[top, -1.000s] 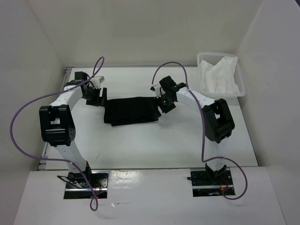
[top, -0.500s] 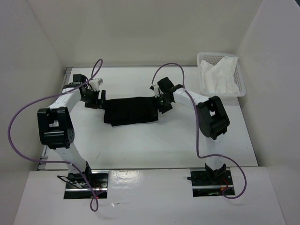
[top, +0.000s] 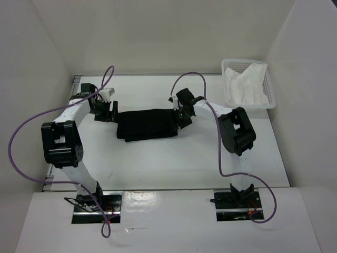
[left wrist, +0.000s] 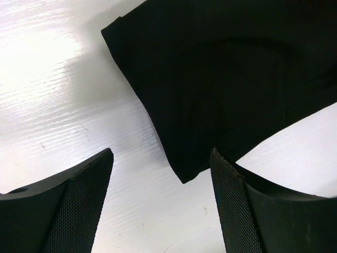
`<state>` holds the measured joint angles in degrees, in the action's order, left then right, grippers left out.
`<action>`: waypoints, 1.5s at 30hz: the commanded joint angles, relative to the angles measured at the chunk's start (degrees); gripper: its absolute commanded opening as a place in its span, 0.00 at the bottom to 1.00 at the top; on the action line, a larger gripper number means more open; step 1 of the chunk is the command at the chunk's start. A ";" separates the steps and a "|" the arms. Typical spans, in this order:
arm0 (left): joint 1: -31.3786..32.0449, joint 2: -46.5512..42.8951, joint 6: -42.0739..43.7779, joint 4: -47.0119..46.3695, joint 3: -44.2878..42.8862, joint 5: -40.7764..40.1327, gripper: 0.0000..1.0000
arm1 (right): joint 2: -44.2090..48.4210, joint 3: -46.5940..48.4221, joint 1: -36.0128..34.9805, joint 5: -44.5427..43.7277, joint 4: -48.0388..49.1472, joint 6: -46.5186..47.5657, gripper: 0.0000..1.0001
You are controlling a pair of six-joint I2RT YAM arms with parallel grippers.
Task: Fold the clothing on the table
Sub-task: Fold the skirt
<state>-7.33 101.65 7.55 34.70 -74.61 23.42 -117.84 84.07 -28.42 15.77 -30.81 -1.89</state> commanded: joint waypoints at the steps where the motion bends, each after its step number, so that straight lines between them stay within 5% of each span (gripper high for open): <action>1: -0.31 -1.80 1.33 -0.42 0.60 1.89 0.81 | -2.48 0.47 -1.71 -1.18 2.24 -0.39 0.66; 11: -1.36 -1.80 1.33 -0.42 1.13 1.89 0.80 | -4.15 2.32 -6.12 -2.76 1.72 -0.39 0.58; 21: -1.37 -1.27 1.85 -0.42 1.66 2.95 0.80 | -3.90 0.93 -6.73 -6.71 0.66 1.88 0.00; 33: 0.73 7.07 5.36 1.43 -7.03 10.24 0.80 | 4.01 -8.48 -6.73 -16.03 -2.59 12.96 0.00; 45: 5.93 14.27 7.56 1.43 -11.35 8.05 0.70 | 8.86 -11.65 -6.73 -17.00 -4.96 19.81 0.00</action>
<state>-2.15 113.99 12.34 35.77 -84.14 30.96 -110.65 74.17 -35.00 0.30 -30.68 15.14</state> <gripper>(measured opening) 0.702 0.021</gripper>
